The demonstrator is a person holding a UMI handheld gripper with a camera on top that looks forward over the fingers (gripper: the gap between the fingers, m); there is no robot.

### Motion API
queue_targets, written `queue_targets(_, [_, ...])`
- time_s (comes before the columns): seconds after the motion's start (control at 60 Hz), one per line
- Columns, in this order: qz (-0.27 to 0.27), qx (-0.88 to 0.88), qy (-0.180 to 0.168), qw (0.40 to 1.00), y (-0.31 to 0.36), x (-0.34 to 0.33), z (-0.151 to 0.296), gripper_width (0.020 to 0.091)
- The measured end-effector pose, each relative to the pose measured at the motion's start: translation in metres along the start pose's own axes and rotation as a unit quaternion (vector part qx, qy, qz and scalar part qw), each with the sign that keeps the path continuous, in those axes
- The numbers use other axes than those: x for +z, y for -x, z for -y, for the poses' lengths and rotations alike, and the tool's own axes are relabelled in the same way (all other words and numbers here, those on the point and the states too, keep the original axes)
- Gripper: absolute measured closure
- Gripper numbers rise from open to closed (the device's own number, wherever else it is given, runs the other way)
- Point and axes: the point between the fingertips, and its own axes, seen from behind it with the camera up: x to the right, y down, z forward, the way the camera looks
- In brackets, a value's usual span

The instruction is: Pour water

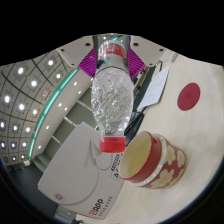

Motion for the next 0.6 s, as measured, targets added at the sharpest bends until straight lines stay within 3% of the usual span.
queue_targets(0.2, [0.02,0.029,0.0,0.999,0.009,0.0,0.001,0.0739])
queue_targets(0.35, [0.073,0.212,0.006,0.975,0.015,-0.014,-0.008,0.0737])
queue_targets(0.483, [0.111,0.427,-0.005,0.898,0.01,-0.03,-0.012,0.0736])
queue_targets(0.6, [0.155,0.598,-0.009,0.786,0.016,-0.036,-0.015,0.0737])
